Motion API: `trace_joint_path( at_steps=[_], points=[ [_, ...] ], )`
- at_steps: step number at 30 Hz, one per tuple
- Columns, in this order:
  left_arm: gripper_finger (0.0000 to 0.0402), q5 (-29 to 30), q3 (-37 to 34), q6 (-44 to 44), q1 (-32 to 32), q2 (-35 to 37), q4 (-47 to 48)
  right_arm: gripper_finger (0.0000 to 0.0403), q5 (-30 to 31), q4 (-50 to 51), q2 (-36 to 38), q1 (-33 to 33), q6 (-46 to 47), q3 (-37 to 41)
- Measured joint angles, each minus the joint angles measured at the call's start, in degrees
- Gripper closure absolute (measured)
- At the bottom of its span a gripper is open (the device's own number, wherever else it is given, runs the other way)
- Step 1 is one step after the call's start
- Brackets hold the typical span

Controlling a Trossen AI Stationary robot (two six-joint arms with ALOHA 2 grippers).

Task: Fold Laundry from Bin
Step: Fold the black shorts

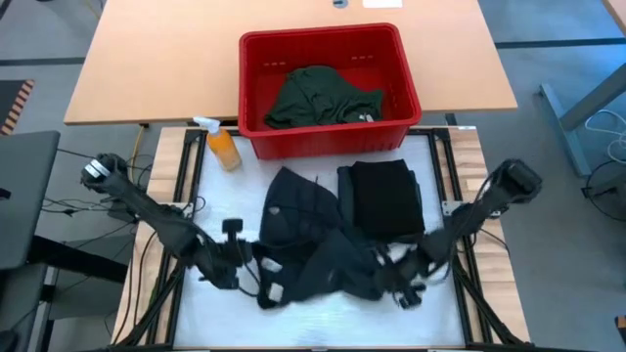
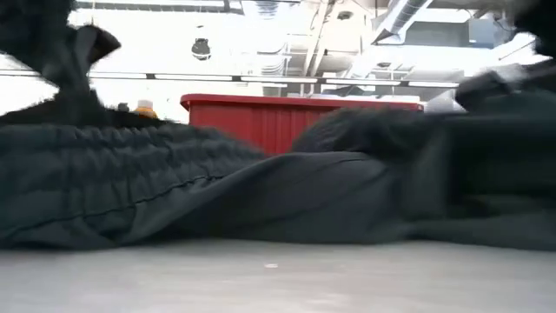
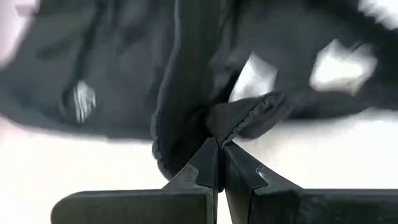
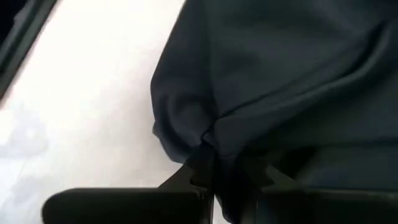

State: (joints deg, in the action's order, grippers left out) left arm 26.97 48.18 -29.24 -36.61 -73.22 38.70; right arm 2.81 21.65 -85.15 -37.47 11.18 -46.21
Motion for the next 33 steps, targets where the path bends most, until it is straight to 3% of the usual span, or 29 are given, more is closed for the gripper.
trace_joint_path(
  at_steps=[6, 13, 18, 25, 27, 31, 33],
  points=[
    [0.0401, 0.28, -5.24, -4.27, -2.43, -4.36, -7.36, 0.0333, 0.02, 5.37, -9.43, -6.88, 3.36, -7.44],
    [0.0401, -3.19, -4.46, -0.37, -2.67, -5.59, -7.46, 0.0262, 0.42, 32.31, -14.48, -7.92, 8.67, -25.93],
    [0.0401, -3.17, -4.46, 0.69, -3.55, -5.54, -7.41, 0.0203, 0.61, 44.75, -14.89, -8.83, 25.00, -35.65],
    [0.0401, -2.94, -4.46, 1.17, -5.29, -5.52, -8.34, 0.0159, 1.11, 49.79, -12.55, -15.35, 47.63, -36.98],
    [0.0401, -2.96, -4.43, 1.68, -5.95, -5.52, -8.92, 0.0158, 7.17, 50.29, -12.63, -17.96, 53.82, -36.92],
    [0.0401, -2.76, -4.41, 2.47, -6.85, -5.52, -9.75, 0.0158, 34.42, 49.92, -12.60, -19.17, 75.75, -36.94],
    [0.0401, -3.24, -4.41, 2.50, -6.96, -5.52, -10.12, 0.0158, 43.70, 49.97, -12.60, -17.47, 87.77, -36.94]
  ],
)
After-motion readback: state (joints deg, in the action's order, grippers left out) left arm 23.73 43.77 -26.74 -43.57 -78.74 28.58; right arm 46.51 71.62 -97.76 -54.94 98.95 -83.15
